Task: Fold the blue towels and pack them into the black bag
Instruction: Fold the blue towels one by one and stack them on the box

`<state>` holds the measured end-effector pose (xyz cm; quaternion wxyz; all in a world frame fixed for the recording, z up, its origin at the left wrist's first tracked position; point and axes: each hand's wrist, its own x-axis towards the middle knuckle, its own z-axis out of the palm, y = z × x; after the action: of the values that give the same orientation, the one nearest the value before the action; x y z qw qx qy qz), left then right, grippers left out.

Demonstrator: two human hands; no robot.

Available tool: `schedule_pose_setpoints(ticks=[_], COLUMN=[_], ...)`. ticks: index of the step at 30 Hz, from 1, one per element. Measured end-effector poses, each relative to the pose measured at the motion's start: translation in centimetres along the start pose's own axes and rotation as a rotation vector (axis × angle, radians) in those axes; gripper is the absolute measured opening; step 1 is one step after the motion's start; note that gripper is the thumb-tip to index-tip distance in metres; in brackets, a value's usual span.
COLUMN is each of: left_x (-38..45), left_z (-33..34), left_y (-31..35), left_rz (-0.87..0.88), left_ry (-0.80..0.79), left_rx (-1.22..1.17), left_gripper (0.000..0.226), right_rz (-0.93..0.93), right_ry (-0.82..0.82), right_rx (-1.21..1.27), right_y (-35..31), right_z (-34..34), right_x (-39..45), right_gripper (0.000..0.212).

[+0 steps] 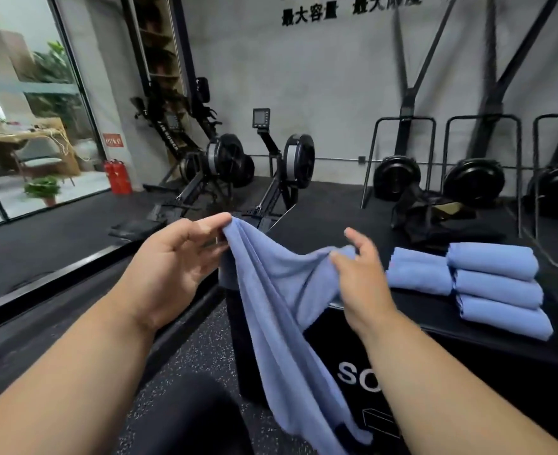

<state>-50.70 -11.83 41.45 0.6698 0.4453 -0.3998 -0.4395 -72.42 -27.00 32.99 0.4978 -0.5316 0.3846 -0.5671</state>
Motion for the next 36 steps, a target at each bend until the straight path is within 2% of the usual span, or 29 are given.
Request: schedule_pose_setpoints(ticks=[2, 3, 6, 7, 8, 9, 12, 14, 16, 17, 19, 21, 23, 26, 30, 33, 36], left_x=[0.2, 0.3, 0.7, 0.9, 1.0, 1.2, 1.8, 2.1, 2.5, 2.6, 2.7, 2.5, 2.1, 1.4, 1.0, 0.6, 0.6], left_z=[0.6, 0.9, 1.6, 1.6, 1.4, 1.1, 0.2, -0.5, -1.4, -1.8, -2.1, -2.2, -1.9, -1.3, 0.0, 0.5, 0.3], left_y=[-0.2, -0.2, -1.1, -1.6, -2.0, -2.4, -2.4, -2.2, -2.6, -3.0, -4.3, -6.3, -8.8, -12.3, -16.2, -17.9, -17.9], left_rz=[0.04, 0.055, 0.04, 0.005, -0.024, -0.038, 0.011, 0.054, 0.098, 0.111, 0.117, 0.104, 0.045, -0.095, -0.236, -0.333, -0.309], left_ry=[-0.01, -0.011, -0.001, 0.001, -0.002, 0.008, 0.058, 0.117, 0.19, 0.224, 0.261, 0.296, 0.318, 0.277, 0.211, 0.21, 0.23], left_rx=[-0.03, -0.042, -0.057, -0.05, -0.041, -0.022, 0.015, 0.054, 0.269, 0.416, 0.643, 0.729, 0.737, 0.697, 0.415, 0.228, 0.195], left_gripper=[0.063, 0.065, 0.067, 0.07, 0.075, 0.079, 0.078, 0.079, 0.088, 0.093, 0.098, 0.105, 0.107, 0.103, 0.062, 0.065, 0.064], right_rz=[-0.053, -0.011, 0.298, 0.361, 0.385, 0.369, 0.177, 0.183, 0.214, 0.215, 0.157, 0.083, 0.047, 0.026, 0.031, 0.03, 0.031], right_ry=[0.042, 0.016, -0.195, -0.276, -0.324, -0.337, -0.223, -0.225, -0.375, -0.461, -0.537, -0.533, -0.535, -0.532, -0.577, -0.555, -0.489], right_rx=[0.127, 0.168, 0.106, 0.071, 0.056, 0.044, 0.086, 0.104, -0.02, -0.051, -0.005, 0.099, 0.167, 0.117, 0.099, 0.061, 0.069], right_y=[-2.3, -2.5, -0.5, 1.0, 1.8, 1.9, 0.5, 0.2, 0.7, 1.2, 1.0, -0.4, -1.5, -2.6, -3.1, -3.3, -3.3], right_z=[-1.0, -1.3, -1.4, -1.1, -0.7, -0.4, -0.6, -0.8, -0.4, 0.1, 1.0, 1.7, 2.1, 2.6, 2.6, 1.9, 0.9], right_x=[2.0, 2.6, 0.6, -0.4, -1.1, -1.5, -0.4, -0.1, -1.5, -2.0, -2.2, -1.7, -1.2, -1.5, -1.6, -1.3, -1.1], right_gripper=[0.056, 0.068, 0.12, 0.129, 0.128, 0.117, 0.084, 0.089, 0.104, 0.103, 0.088, 0.072, 0.064, 0.058, 0.053, 0.053, 0.054])
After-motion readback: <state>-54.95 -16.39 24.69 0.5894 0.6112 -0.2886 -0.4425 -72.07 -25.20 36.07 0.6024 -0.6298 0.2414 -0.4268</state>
